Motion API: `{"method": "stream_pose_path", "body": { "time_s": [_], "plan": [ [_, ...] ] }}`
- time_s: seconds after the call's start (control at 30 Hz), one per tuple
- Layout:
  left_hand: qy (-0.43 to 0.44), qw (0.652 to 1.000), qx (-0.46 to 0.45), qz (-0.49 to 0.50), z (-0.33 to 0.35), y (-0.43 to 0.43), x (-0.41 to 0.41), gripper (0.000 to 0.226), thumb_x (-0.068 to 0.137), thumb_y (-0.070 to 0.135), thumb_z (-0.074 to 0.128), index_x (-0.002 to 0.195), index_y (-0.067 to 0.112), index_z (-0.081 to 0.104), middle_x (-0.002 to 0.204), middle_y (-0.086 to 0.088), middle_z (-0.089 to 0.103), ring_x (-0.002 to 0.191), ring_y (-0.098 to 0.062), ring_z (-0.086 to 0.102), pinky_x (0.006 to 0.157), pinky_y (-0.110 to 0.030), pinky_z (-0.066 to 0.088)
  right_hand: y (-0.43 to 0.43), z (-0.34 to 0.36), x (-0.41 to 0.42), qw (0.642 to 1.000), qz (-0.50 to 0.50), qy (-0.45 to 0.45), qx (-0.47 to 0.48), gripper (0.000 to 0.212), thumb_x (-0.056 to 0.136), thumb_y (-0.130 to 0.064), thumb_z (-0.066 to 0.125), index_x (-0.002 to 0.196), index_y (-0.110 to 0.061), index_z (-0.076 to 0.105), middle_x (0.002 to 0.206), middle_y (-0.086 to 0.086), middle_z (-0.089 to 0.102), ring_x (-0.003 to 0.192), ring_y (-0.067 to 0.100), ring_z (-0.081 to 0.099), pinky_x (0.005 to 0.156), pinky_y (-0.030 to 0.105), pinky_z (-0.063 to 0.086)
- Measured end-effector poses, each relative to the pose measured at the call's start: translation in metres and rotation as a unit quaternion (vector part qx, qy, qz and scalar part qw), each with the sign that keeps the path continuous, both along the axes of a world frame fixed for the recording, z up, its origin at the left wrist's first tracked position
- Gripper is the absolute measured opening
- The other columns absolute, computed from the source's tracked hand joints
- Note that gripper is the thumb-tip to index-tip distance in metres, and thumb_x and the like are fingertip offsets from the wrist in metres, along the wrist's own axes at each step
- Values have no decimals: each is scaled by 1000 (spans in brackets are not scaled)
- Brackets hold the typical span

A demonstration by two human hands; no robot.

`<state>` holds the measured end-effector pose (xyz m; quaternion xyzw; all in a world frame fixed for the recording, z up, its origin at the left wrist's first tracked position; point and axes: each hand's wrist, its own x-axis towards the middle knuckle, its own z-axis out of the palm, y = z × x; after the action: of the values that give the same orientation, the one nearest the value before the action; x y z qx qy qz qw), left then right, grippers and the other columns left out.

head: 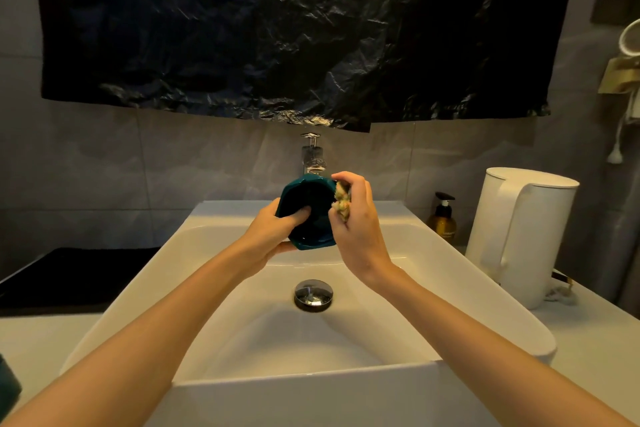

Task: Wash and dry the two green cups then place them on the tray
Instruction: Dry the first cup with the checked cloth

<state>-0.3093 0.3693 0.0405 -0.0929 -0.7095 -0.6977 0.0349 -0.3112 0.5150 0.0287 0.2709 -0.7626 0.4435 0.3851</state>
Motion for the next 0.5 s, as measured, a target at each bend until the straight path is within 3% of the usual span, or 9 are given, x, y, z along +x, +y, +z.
{"method": "stream_pose_path", "body": {
  "time_s": [0.07,0.17,0.27,0.33,0.4,0.5],
  "plan": [
    [-7,998,-56,-13,0,-1,-1,36,89,31,61,122,25,48,118,-2,60,107,-18,58,80,-34,55,4,3,-1,1000,-24,9,10,41,91,0,53,128,-12,42,125,5,44,101,1,44,85,10,48],
    [20,991,-104,81,2,-3,-1,57,80,39,69,128,25,39,110,0,52,100,-15,53,74,-27,52,11,5,-4,994,-66,59,63,41,89,0,57,126,-10,45,125,8,46,105,14,50,87,27,54],
    [18,986,-79,144,8,-4,1,42,80,37,70,105,11,49,97,-4,51,92,-17,54,72,-25,52,16,3,-7,981,-112,98,125,44,84,-2,65,123,-9,46,123,11,49,101,23,54,80,34,57],
    [-100,994,-3,44,13,-2,7,35,84,37,66,97,6,56,93,-8,58,85,-18,59,74,-26,53,17,2,-9,972,-135,115,155,48,81,-2,69,122,-10,45,123,13,50,97,25,55,76,36,58],
    [-195,969,131,-78,17,1,13,39,88,37,60,104,1,61,97,-10,69,88,-21,66,82,-31,54,16,1,-10,963,-154,132,179,50,81,-1,68,121,-13,41,123,15,51,92,27,55,73,38,57],
    [-212,927,282,-129,22,-1,16,43,94,34,51,111,-4,60,109,-20,68,104,-30,64,88,-38,53,14,-1,-11,953,-163,147,209,53,81,-2,69,122,-15,38,124,17,52,89,29,56,69,40,56]
  ]
}}
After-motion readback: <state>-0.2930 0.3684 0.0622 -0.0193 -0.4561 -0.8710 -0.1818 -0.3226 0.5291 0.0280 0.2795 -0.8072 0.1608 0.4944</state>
